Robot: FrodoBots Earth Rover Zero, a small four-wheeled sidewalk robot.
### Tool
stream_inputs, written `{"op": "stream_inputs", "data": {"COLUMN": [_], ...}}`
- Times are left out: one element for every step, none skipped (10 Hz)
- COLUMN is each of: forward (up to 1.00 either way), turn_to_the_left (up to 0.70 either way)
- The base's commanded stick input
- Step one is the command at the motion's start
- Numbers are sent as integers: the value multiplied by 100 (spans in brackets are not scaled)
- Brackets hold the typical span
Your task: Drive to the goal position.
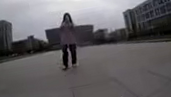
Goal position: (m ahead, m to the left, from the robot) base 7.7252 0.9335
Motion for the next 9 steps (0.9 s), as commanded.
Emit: {"op": "stream_inputs", "data": {"forward": [100,100,100,100,100,100,100,100,100], "turn_to_the_left": [6,6,6,1,-17,-34,-34,-34,-34]}}
